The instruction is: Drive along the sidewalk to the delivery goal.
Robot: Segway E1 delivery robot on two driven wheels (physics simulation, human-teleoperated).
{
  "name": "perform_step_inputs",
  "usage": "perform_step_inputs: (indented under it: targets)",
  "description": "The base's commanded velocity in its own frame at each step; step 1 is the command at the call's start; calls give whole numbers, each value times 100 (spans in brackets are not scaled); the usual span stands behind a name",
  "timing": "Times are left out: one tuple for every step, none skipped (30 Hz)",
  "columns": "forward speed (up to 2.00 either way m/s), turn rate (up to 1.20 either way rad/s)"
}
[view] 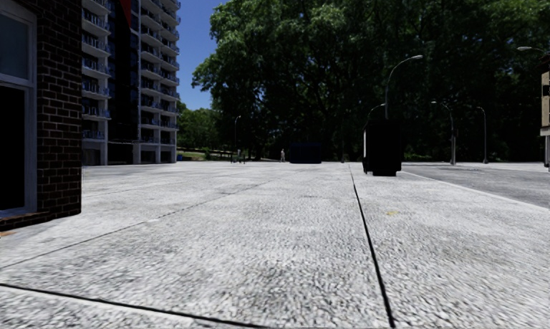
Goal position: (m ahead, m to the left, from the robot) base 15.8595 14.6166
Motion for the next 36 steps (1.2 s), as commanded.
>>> perform_step_inputs:
  targets:
    - [200, 59]
    - [200, 59]
    - [200, 59]
    - [200, 59]
    - [200, 59]
    - [200, 59]
    - [200, 59]
    - [200, 56]
    - [200, 54]
    - [200, 54]
    - [200, 53]
    - [200, 53]
    - [200, 53]
    - [200, 53]
    - [200, 53]
    - [200, 53]
    - [200, 53]
    - [200, 53]
    - [200, 50]
    - [200, 50]
    - [200, 0]
    - [200, 0]
    - [200, 0]
    - [200, 0]
    - [200, 0]
    - [200, 0]
    - [200, 0]
    - [200, 0]
    - [200, 0]
    - [200, 0]
    - [200, 0]
    - [200, 0]
    - [200, 0]
    - [200, 0]
    - [200, 0]
    - [200, 0]
